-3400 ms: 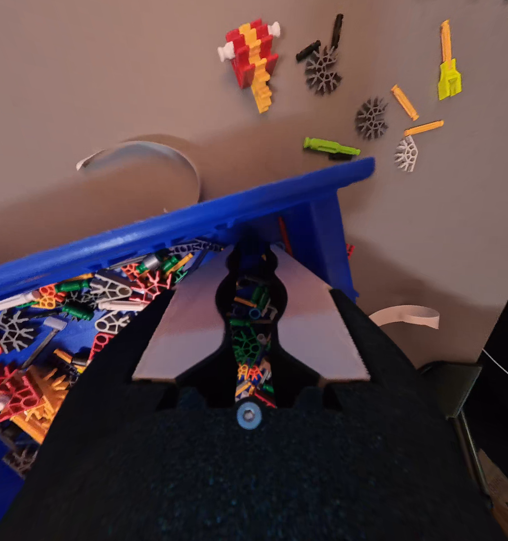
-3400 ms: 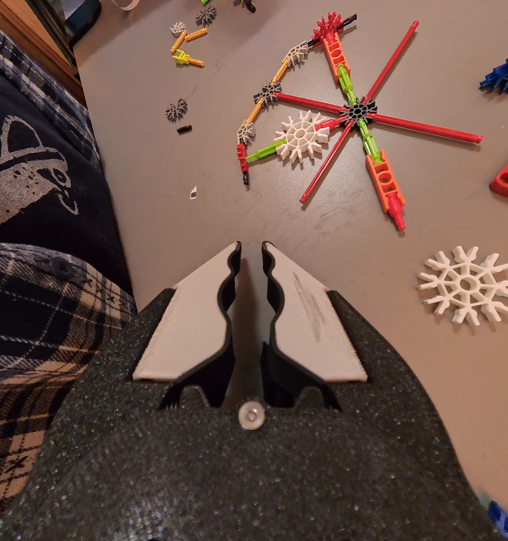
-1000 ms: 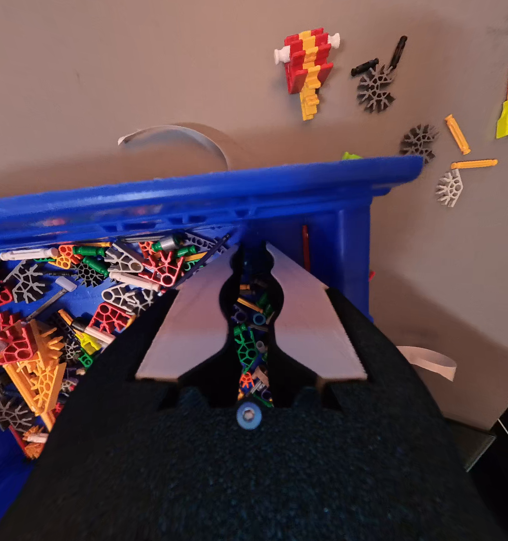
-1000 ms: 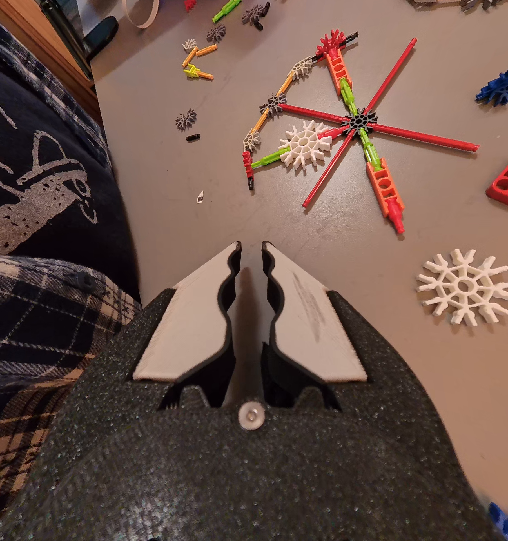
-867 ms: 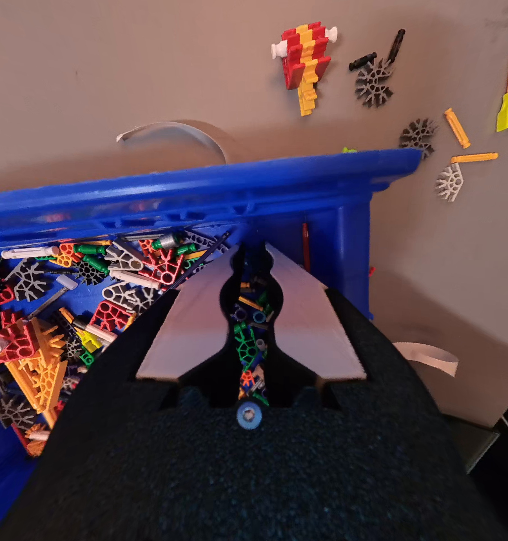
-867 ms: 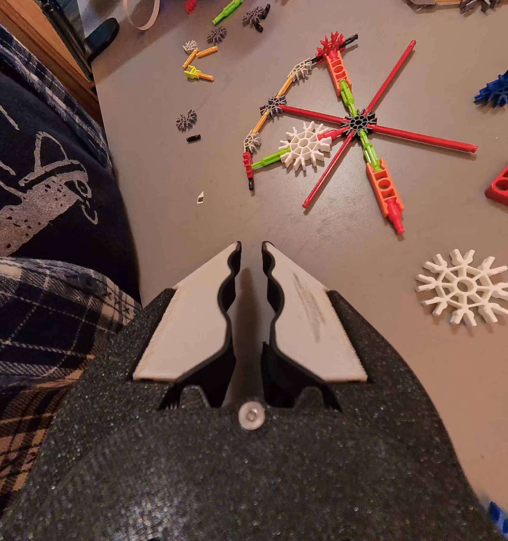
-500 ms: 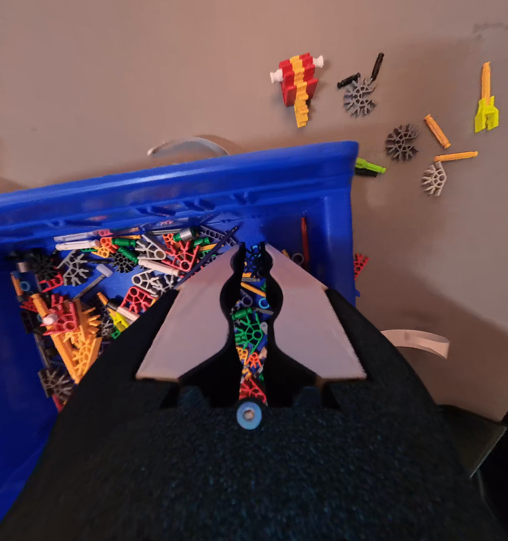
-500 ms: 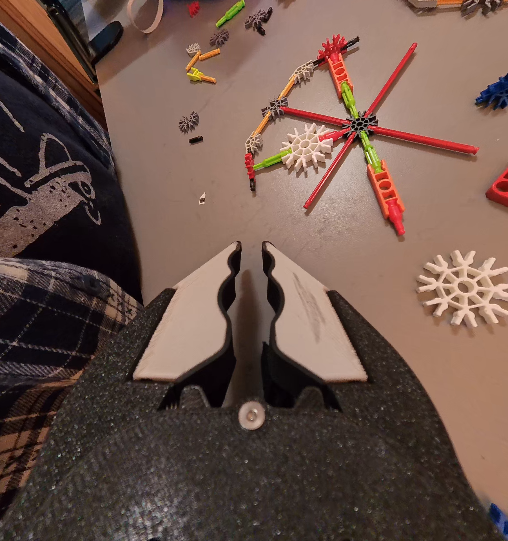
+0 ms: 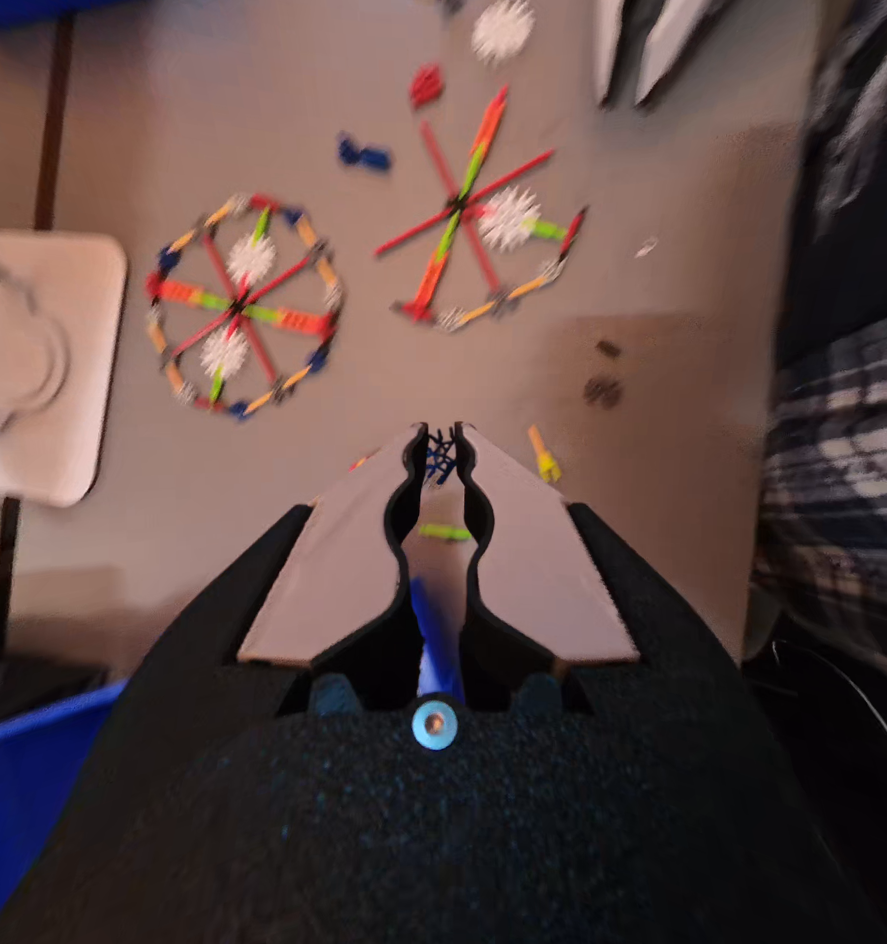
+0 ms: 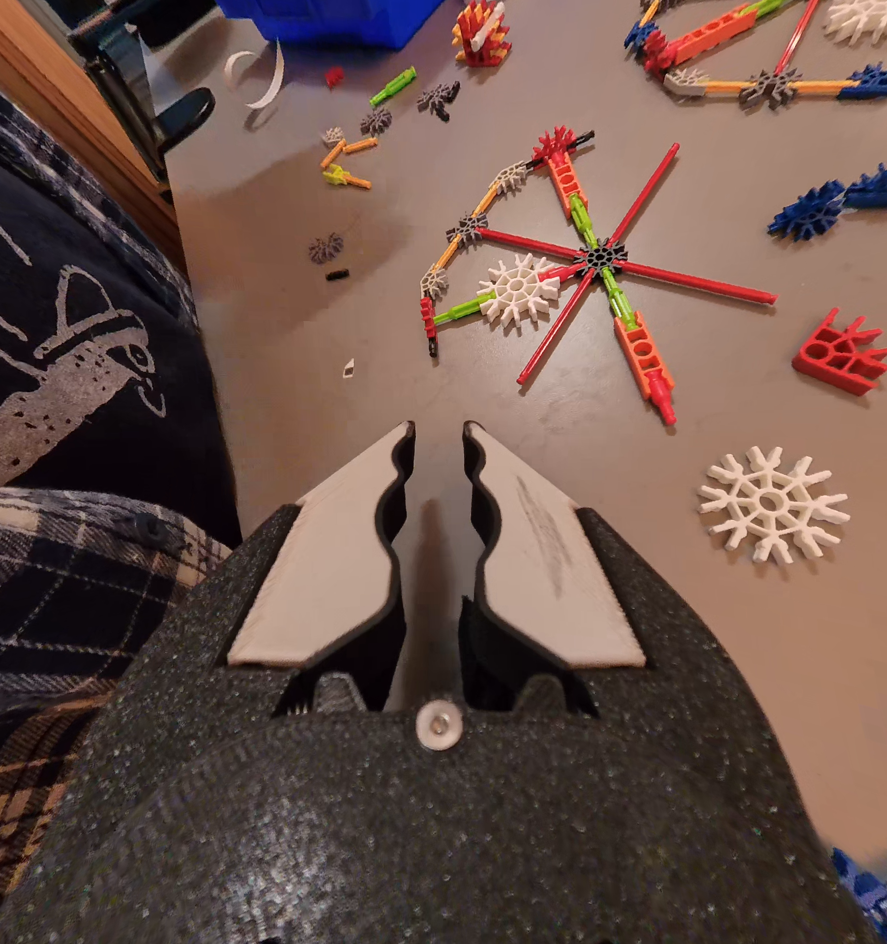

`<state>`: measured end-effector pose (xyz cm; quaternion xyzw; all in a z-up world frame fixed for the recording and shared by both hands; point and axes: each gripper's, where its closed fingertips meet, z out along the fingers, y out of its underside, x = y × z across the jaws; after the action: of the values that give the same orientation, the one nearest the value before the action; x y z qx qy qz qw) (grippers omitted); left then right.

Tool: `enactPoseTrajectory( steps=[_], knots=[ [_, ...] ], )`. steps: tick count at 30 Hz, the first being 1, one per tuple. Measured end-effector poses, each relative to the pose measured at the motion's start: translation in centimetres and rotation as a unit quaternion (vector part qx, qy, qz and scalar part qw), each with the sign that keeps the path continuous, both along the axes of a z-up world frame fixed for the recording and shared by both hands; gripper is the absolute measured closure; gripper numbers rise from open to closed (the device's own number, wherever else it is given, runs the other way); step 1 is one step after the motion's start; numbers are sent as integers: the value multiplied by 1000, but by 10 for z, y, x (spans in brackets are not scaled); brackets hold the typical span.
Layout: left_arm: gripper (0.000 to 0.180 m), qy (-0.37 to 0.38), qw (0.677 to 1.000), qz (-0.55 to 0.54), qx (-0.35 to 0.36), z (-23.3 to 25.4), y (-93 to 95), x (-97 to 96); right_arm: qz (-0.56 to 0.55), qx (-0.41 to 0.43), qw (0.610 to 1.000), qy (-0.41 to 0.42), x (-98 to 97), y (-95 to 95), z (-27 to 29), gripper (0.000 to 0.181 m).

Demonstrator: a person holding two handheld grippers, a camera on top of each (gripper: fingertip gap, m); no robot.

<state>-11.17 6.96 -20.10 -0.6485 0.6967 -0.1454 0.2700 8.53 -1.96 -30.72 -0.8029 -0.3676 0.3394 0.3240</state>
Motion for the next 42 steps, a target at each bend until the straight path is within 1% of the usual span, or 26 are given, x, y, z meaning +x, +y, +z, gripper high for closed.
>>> enactPoseTrajectory(
  steps=[2,4,8,11,13,16,20,22,25,26,27,32,37,42],
  knots=[
    [172,-21,999,-33,-16,-6,-22,35,-2,11,1000,-3,0,-1,1,163],
    [172,-53,995,-62,-62,-18,-50,72,-4,16,1000,-2,-1,-4,2,163],
    [172,-62,987,-106,-99,-55,-94,134,-11,21,1000,-3,1,-12,4,163],
    [172,-61,986,-104,-110,-80,-110,165,-19,27,999,-7,4,-16,7,163],
    [172,-48,989,-101,-95,-95,-111,175,-26,31,999,-20,9,-17,7,163],
    [172,-54,987,-95,-114,-106,-118,189,-34,28,999,-29,15,-18,3,163],
    [171,-45,991,-78,-94,-119,-114,195,-32,30,998,-37,17,-20,1,164],
    [170,-49,992,-69,-92,-119,-112,196,-30,31,998,-42,17,-21,0,164],
    [160,-67,991,-65,-99,-115,-113,197,-28,32,998,-45,17,-20,0,164],
    [156,-67,991,-63,-93,-115,-112,196,-28,33,998,-47,17,-20,-1,164],
    [154,-69,992,-57,-88,-113,-110,194,-28,34,998,-49,17,-19,-1,164],
    [156,-103,989,-31,-101,-97,-103,182,-21,42,997,-59,14,-18,0,163],
    [156,-106,989,2,-101,-93,-92,161,-3,56,995,-87,-1,-15,-4,152],
    [156,-109,989,30,-99,-92,-85,145,14,71,989,-129,-14,-15,-16,155]
  ],
)
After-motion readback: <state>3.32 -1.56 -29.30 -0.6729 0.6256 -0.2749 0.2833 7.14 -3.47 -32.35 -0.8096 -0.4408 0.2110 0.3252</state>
